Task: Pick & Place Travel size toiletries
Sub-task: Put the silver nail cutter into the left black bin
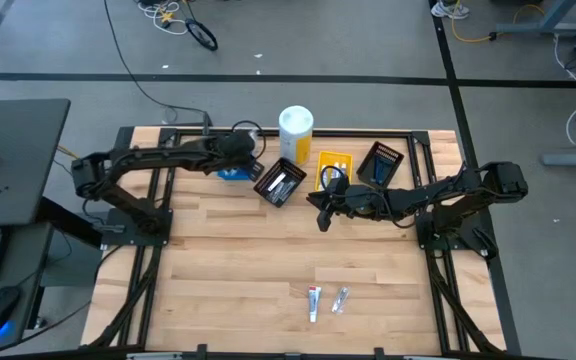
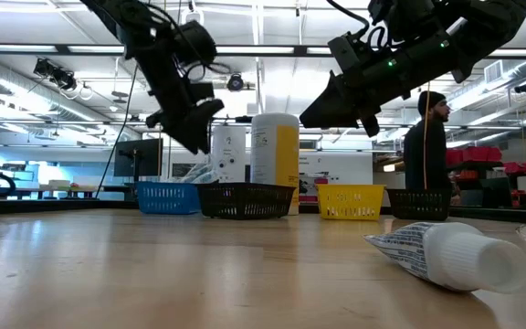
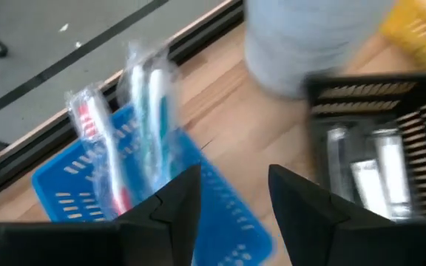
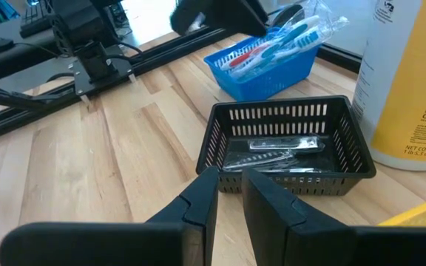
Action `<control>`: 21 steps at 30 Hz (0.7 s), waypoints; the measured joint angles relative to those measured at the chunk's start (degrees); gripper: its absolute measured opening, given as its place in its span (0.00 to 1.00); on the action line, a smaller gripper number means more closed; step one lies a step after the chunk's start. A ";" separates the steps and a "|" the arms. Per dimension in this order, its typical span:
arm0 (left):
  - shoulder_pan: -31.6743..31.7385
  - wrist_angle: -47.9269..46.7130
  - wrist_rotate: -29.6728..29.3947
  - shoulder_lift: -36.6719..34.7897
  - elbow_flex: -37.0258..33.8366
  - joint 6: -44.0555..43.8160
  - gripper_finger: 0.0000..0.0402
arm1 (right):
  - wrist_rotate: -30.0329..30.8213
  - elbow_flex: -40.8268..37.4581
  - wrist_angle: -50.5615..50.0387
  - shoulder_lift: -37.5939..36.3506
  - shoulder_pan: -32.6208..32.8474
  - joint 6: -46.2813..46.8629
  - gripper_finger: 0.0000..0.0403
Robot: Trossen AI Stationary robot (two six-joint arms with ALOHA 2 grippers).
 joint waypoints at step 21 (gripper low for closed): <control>-23.56 22.79 12.20 -4.82 0.07 8.31 0.36 | 0.00 0.00 0.03 -0.02 0.02 -0.02 0.18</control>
